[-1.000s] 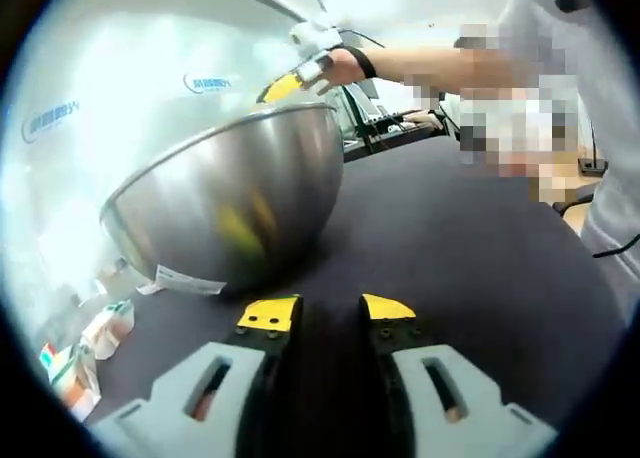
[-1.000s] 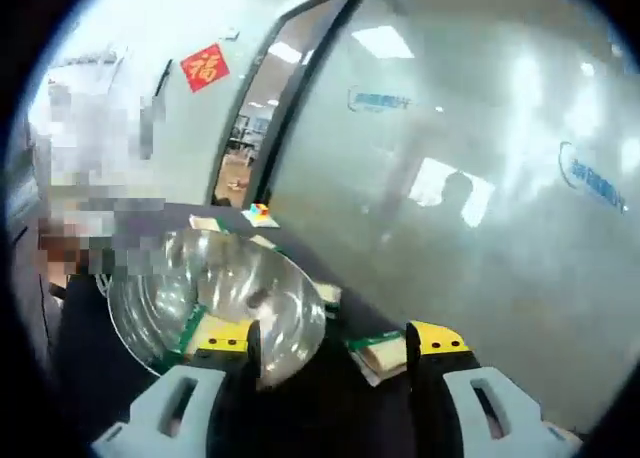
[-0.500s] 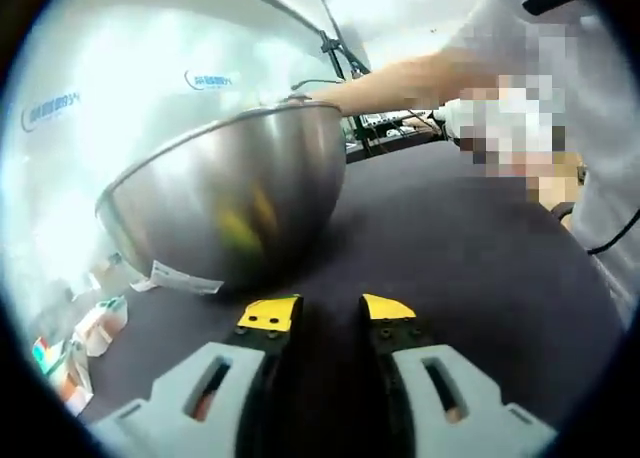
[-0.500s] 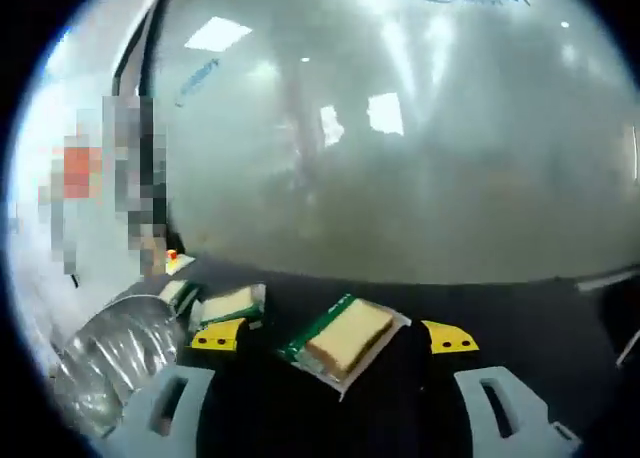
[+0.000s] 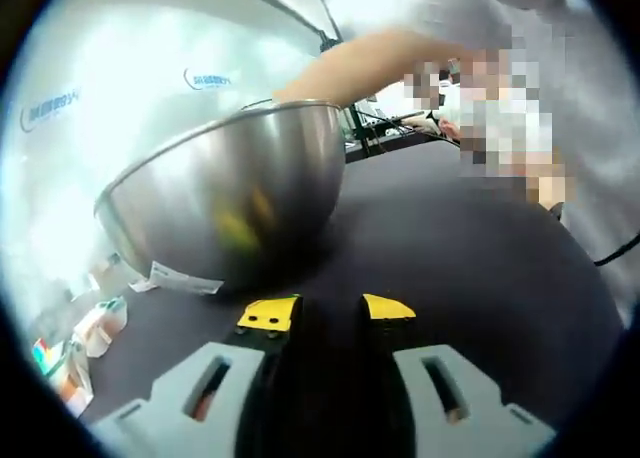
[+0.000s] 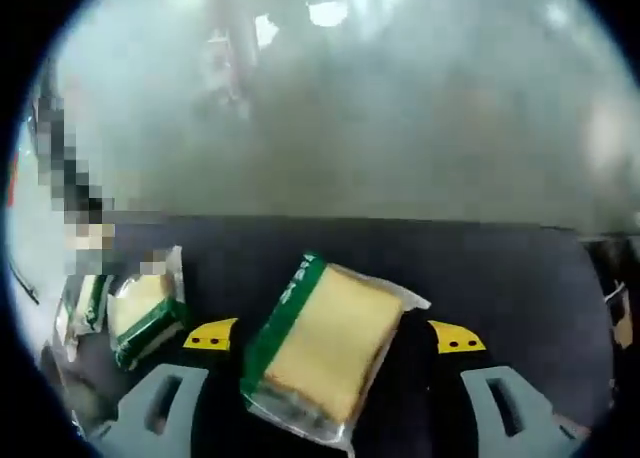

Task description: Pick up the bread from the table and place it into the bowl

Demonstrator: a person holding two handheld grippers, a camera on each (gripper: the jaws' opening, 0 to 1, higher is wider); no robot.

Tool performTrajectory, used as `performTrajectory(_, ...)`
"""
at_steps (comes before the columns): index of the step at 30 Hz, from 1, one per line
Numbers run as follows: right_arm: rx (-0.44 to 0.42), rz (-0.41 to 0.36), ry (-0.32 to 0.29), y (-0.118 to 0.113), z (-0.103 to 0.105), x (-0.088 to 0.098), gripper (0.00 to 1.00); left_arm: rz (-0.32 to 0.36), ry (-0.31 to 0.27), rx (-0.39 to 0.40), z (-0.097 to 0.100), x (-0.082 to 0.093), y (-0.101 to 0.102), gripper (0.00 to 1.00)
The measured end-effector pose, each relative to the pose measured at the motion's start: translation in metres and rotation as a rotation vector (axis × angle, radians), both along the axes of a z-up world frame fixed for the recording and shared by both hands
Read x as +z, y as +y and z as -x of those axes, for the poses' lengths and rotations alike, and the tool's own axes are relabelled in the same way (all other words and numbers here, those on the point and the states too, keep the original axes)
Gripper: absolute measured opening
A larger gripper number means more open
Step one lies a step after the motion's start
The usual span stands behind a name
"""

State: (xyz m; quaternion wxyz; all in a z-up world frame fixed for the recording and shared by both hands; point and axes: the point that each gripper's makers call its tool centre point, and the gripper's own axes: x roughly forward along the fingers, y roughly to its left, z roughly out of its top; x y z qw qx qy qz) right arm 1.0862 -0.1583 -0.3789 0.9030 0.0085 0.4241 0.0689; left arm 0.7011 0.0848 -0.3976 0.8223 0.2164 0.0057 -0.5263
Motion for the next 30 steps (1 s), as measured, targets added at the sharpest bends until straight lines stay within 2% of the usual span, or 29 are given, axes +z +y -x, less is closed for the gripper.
performTrajectory(1,0.000,0.002,-0.007,0.000,-0.011,0.000,0.70,0.000,0.000,0.000,0.000,0.000,0.000,0.18)
performTrajectory(2,-0.007,0.014,-0.005,0.000,-0.013,-0.001,0.70,0.000,-0.001,-0.001,0.000,0.000,0.000,0.18)
performTrajectory(5,-0.037,0.068,0.082,-0.006,-0.001,-0.015,0.71,0.002,0.004,-0.001,-0.001,0.000,0.000,0.18)
performTrajectory(7,-0.045,0.077,0.076,-0.007,-0.007,-0.013,0.72,0.002,0.003,-0.001,-0.001,0.000,0.000,0.18)
performTrajectory(10,-0.053,0.050,0.078,-0.004,-0.010,-0.017,0.72,-0.001,-0.001,-0.004,-0.001,0.000,0.000,0.18)
performTrajectory(14,-0.056,0.076,0.151,-0.004,-0.006,-0.036,0.71,-0.005,-0.008,-0.003,-0.001,0.000,-0.001,0.18)
performTrajectory(16,-0.077,0.038,0.163,0.002,0.000,-0.040,0.67,-0.006,-0.013,-0.002,-0.002,0.001,0.000,0.18)
performTrajectory(17,-0.081,0.044,0.165,0.002,-0.008,-0.042,0.67,-0.007,-0.014,-0.002,-0.002,0.001,0.000,0.18)
performTrajectory(20,-0.080,0.064,0.171,0.002,-0.002,-0.043,0.68,-0.008,-0.016,-0.003,-0.001,0.001,0.000,0.18)
performTrajectory(21,-0.081,0.067,0.175,0.001,-0.009,-0.044,0.68,-0.008,-0.016,-0.004,-0.001,0.001,0.000,0.18)
performTrajectory(27,-0.065,0.080,0.181,0.001,-0.003,-0.046,0.64,-0.009,-0.016,-0.004,-0.001,0.001,0.000,0.18)
performTrajectory(28,-0.058,0.085,0.178,0.000,-0.003,-0.045,0.62,-0.008,-0.016,-0.004,0.000,0.001,0.000,0.18)
performTrajectory(30,-0.008,0.115,0.130,0.000,-0.009,-0.041,0.59,-0.008,-0.015,-0.004,0.000,0.001,0.000,0.18)
